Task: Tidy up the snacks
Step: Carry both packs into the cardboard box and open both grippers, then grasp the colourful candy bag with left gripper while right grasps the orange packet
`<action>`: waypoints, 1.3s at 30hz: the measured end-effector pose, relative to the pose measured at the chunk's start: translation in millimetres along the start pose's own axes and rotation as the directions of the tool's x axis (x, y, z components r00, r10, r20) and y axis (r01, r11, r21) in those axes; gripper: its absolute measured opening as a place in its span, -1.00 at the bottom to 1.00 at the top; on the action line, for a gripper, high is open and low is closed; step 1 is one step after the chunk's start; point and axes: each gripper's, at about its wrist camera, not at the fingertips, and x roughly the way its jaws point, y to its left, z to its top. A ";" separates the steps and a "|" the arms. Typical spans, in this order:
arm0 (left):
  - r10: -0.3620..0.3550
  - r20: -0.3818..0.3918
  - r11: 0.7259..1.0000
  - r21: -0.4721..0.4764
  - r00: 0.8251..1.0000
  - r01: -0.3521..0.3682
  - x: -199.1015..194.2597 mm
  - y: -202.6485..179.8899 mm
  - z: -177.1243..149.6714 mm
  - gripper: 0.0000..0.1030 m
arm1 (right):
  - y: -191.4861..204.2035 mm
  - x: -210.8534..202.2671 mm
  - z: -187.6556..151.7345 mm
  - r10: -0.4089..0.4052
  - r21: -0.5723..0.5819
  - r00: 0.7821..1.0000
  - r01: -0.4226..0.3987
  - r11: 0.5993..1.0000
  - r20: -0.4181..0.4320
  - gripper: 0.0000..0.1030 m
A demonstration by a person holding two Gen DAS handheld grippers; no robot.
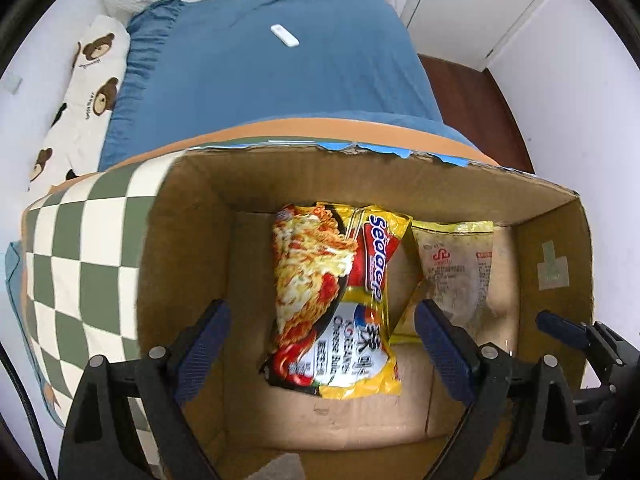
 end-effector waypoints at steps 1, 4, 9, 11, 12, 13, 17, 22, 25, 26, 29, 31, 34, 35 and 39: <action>0.003 0.007 1.000 -0.002 1.000 -0.003 -1.6 -0.3 0.6 0.82 | 6.5 -2.8 -0.4 -0.002 0.003 1.000 0.002 1.000 0.005 0.84; 0.003 0.042 1.000 -0.010 0.999 -0.003 -22.4 4.8 -11.9 0.82 | 12.1 -17.4 -11.4 -0.003 0.006 0.999 0.003 1.000 0.036 0.84; 0.004 0.107 1.000 -0.015 0.994 -0.002 -56.3 7.9 -27.9 0.82 | 18.8 -48.6 -30.2 0.003 -0.002 0.994 -0.003 1.000 0.106 0.84; 0.008 0.143 1.000 -0.015 0.990 -0.006 -73.2 6.9 -37.1 0.82 | 21.5 -62.7 -38.5 0.006 -0.006 0.991 -0.005 1.000 0.135 0.84; 0.009 0.153 1.000 -0.013 0.988 -0.008 -78.8 6.7 -40.0 0.82 | 24.0 -70.6 -44.5 0.005 -0.007 0.988 -0.004 1.000 0.153 0.84; 0.011 0.171 1.000 -0.011 0.985 -0.009 -87.2 7.0 -44.7 0.82 | 26.7 -75.8 -48.3 0.006 -0.011 0.986 -0.004 1.000 0.167 0.84; 0.015 0.236 1.000 0.003 0.972 -0.017 -118.6 7.8 -66.0 0.82 | 35.4 -101.0 -70.5 0.022 -0.017 0.973 -0.019 1.000 0.229 0.84; 0.050 0.314 0.999 0.003 0.948 -0.054 -148.6 21.0 -109.5 0.82 | 43.9 -121.8 -111.9 0.069 -0.006 0.955 -0.070 0.998 0.288 0.84; 0.095 0.329 0.994 0.021 0.940 -0.108 -149.1 31.1 -141.3 0.82 | 43.8 -117.5 -141.6 0.090 0.003 0.953 -0.095 0.995 0.290 0.84; 0.115 0.329 0.991 0.029 0.937 -0.132 -146.2 35.2 -154.2 0.82 | 42.4 -111.6 -154.7 0.095 0.010 0.956 -0.102 0.995 0.277 0.84; 0.174 0.306 0.978 0.057 0.936 -0.201 -126.0 48.5 -197.7 0.82 | 31.0 -84.0 -198.8 0.119 0.058 0.969 -0.134 0.989 0.218 0.84; 0.214 0.257 0.968 0.073 0.943 -0.240 -103.0 58.7 -224.1 0.82 | 15.2 -56.6 -229.3 0.149 0.121 0.978 -0.167 0.978 0.149 0.84; 0.242 0.142 0.962 0.097 0.960 -0.257 -58.6 75.8 -256.1 0.82 | -15.1 -16.5 -270.2 0.161 0.229 0.986 -0.169 0.959 0.054 0.84; 0.249 0.120 0.960 0.102 0.961 -0.261 -49.2 79.8 -263.4 0.82 | -27.0 -4.1 -284.8 0.140 0.263 0.990 -0.141 0.955 0.021 0.84; 0.290 0.033 0.948 0.130 0.956 -0.292 -8.5 97.5 -289.2 0.82 | -67.7 29.0 -336.5 0.175 0.449 0.982 -0.126 0.885 -0.070 0.84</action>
